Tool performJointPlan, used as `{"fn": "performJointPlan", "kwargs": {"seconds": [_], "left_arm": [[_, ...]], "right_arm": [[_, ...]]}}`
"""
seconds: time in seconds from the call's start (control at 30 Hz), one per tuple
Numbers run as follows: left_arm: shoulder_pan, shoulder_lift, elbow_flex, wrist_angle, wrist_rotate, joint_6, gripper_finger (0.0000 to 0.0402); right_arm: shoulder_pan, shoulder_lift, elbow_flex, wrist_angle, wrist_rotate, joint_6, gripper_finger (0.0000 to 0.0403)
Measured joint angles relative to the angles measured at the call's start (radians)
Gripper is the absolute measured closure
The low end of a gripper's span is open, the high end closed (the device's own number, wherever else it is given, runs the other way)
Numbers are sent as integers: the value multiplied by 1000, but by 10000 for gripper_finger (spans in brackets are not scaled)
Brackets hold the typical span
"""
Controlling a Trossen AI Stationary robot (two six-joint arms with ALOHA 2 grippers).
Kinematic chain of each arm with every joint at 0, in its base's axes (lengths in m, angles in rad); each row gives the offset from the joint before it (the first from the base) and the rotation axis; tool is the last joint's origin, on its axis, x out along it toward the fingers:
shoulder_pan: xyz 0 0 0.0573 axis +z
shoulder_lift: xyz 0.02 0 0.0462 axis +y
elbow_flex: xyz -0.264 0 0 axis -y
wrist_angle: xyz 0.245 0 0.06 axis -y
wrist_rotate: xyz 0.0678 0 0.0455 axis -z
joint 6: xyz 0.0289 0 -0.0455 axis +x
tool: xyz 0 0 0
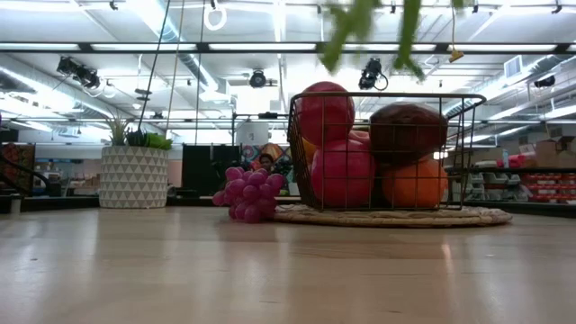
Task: Build produce basket
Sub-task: Put the spring onions into the wire basket
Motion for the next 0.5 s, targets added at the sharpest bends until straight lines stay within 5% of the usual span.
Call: {"fn": "performJointPlan", "kwargs": {"seconds": [0.23, 0.5], "left_arm": [[0, 0, 0, -47, 0, -14, 127], [0, -2, 0, -86, -1, -37, 127]], "right_arm": [[90, 14, 0, -78, 268, -184, 163], [227, 52, 1, 110, 343, -446, 163]]}}
